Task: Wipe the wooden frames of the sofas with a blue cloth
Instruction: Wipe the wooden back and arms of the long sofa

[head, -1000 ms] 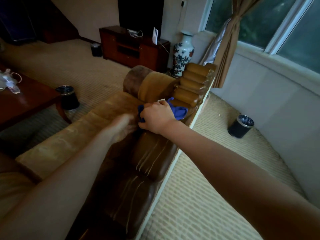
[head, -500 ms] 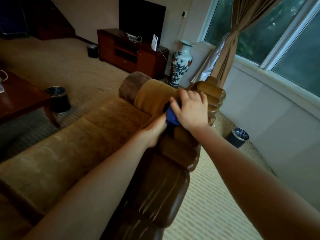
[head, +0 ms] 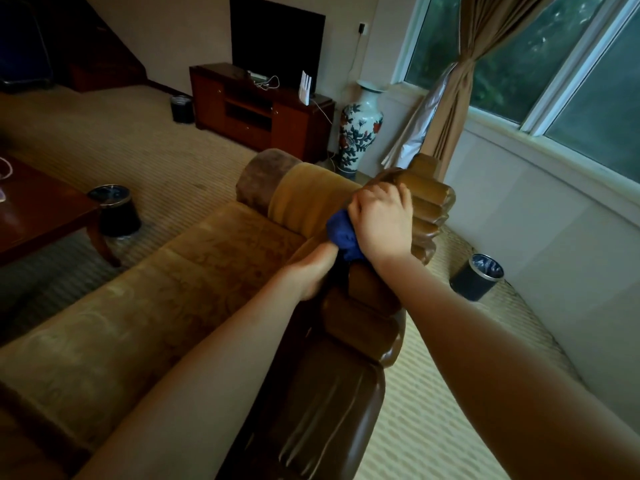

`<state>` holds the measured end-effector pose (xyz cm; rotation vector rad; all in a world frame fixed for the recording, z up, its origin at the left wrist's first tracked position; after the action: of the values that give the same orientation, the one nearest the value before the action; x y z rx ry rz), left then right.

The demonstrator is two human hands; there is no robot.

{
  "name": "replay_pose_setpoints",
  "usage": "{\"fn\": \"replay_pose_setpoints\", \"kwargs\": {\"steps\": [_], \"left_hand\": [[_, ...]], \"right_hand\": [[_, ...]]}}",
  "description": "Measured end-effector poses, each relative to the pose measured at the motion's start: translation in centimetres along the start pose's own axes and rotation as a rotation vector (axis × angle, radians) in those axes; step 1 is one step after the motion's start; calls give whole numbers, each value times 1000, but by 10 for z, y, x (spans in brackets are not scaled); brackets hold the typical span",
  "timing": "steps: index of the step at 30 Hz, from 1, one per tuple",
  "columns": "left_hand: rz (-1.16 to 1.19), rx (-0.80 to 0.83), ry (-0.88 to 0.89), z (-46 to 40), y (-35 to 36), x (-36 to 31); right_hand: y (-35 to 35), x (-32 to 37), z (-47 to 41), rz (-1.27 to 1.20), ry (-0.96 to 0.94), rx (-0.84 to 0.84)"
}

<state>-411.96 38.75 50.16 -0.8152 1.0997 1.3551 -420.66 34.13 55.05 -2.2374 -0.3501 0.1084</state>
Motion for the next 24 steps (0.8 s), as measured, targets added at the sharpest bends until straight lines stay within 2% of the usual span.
{"fn": "replay_pose_setpoints", "kwargs": {"steps": [4, 10, 13, 16, 18, 21, 24], "left_hand": [[-73, -79, -29, 9, -12, 24], [-52, 70, -60, 44, -30, 34], [-53, 59, -22, 59, -42, 37], [193, 52, 49, 57, -38, 32], [342, 62, 97, 50, -21, 15], [158, 43, 137, 33, 5, -12], [-261, 40, 317, 8, 28, -35]], "right_hand": [[1, 11, 11, -68, -68, 161], [-16, 44, 37, -91, -126, 349], [-33, 59, 60, -129, -169, 356], [-44, 54, 74, -325, -112, 343], [-53, 35, 73, -413, -43, 221], [-67, 3, 65, -399, 99, 56], [-69, -24, 67, -368, 211, 21]]}}
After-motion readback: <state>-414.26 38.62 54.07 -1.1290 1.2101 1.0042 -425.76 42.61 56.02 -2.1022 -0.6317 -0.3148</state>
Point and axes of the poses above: each hand's wrist, its own z-axis away from the middle knuckle, its own y-axis out of the palm, x = y × z, the point moved 3 cm from there along -z, towards the middle knuckle, and after that the axes turned 1 degree about -y, right-handed, at the moved point
